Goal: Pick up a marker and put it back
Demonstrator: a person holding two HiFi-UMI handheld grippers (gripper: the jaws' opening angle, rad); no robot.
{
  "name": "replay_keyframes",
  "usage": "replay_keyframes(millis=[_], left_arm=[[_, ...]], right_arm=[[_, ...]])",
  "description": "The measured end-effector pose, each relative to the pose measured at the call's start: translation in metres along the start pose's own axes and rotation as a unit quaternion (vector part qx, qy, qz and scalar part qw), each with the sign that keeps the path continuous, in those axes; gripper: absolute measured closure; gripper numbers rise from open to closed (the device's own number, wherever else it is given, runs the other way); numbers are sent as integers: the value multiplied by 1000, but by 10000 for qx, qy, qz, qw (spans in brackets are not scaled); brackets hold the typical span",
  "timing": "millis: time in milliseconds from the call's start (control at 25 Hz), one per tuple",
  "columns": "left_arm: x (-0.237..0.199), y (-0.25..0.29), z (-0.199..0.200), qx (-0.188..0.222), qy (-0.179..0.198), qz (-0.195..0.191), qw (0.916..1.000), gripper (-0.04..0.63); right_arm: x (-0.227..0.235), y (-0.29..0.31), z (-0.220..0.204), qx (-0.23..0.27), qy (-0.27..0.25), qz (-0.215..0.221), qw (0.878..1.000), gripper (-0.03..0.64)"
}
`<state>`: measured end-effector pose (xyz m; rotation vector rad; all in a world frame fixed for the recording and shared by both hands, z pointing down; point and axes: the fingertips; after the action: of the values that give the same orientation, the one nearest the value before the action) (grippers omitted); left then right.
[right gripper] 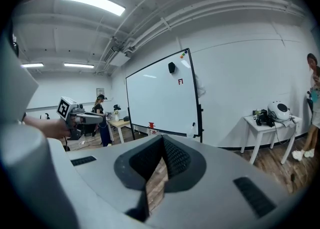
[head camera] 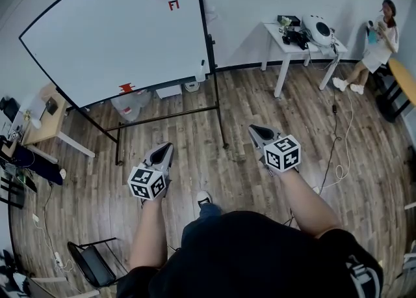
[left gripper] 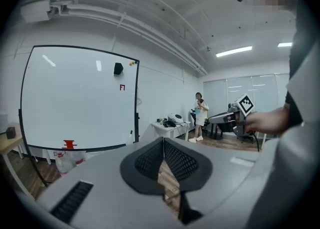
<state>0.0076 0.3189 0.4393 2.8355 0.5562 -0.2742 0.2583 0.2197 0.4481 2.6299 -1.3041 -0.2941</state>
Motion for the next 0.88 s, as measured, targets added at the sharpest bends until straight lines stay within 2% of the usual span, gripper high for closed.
replay_keyframes(millis=[440,880], left_arm=[[-44,28,-4,-11,-153,-86,9998,581],[-129,91,12,-177,-230,-267,9992,581]], right_arm=[[10,48,-7,-203,6,-27,9998,620],[40,143,4,-375,66,-155,9992,620]])
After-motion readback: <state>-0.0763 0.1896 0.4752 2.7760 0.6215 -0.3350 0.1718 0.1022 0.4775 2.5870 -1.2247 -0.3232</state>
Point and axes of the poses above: the fingertips, and each gripper's own axes: y forward along the fingers, x to its right, z out of its top, and after that the axes turned 11 degrees about -y, right-handed
